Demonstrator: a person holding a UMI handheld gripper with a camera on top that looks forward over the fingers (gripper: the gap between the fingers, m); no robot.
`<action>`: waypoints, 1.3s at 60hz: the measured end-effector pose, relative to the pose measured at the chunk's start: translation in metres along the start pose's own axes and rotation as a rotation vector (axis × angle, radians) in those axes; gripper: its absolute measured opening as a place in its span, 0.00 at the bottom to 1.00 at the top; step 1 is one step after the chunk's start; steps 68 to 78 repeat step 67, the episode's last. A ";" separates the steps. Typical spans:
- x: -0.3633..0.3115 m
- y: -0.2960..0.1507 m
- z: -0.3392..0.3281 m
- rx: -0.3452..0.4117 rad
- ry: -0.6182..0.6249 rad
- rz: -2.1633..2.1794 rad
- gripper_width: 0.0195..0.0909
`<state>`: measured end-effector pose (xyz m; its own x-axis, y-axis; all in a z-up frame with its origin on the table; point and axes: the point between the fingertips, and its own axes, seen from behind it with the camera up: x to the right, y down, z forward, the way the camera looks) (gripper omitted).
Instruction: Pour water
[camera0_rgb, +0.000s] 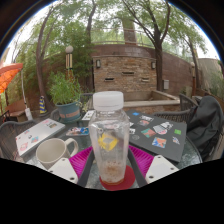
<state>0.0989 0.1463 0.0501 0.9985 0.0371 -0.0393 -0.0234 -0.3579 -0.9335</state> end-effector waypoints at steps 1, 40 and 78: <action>0.000 0.005 -0.005 -0.019 -0.001 0.008 0.81; -0.133 -0.087 -0.332 -0.144 0.180 0.064 0.89; -0.207 -0.114 -0.496 -0.153 0.169 0.090 0.88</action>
